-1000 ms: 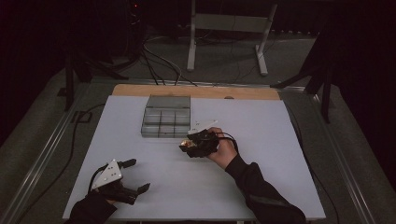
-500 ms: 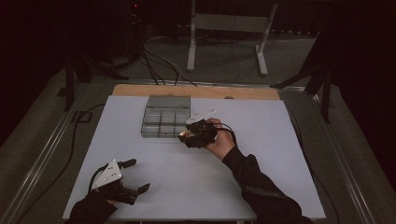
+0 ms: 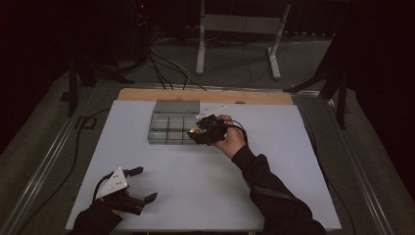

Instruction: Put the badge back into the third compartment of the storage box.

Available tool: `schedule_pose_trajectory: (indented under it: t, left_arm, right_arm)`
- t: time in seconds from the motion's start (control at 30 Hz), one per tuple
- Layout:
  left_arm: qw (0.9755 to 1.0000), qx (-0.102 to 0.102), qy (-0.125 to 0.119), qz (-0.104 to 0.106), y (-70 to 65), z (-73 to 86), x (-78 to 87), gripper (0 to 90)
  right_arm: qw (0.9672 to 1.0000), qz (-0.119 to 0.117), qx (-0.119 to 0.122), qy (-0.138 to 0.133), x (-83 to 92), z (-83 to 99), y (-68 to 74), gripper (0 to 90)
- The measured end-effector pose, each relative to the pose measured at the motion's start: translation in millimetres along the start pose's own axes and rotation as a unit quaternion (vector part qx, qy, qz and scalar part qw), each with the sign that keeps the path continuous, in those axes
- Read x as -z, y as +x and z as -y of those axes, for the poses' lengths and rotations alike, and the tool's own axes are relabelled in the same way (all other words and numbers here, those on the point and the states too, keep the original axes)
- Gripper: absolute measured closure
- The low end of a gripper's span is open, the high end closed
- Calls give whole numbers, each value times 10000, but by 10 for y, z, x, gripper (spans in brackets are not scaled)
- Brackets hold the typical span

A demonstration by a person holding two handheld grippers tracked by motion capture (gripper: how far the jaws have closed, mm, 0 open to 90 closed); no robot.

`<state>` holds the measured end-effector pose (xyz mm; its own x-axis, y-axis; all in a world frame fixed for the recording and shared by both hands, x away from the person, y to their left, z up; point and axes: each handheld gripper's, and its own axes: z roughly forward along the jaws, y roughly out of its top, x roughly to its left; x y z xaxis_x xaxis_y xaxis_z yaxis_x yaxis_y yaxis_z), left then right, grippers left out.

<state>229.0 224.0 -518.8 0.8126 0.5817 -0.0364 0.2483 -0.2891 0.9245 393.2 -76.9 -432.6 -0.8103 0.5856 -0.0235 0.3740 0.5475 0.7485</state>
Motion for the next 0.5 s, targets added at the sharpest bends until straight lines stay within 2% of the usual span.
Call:
schedule_pose_trajectory:
  t: [0.5]
  left_arm:
    - [10000, 11, -17, 8, 3, -1, 3, 3]
  right_arm:
    - [9996, 216, -200, 39, -100, -198, -124, 470]
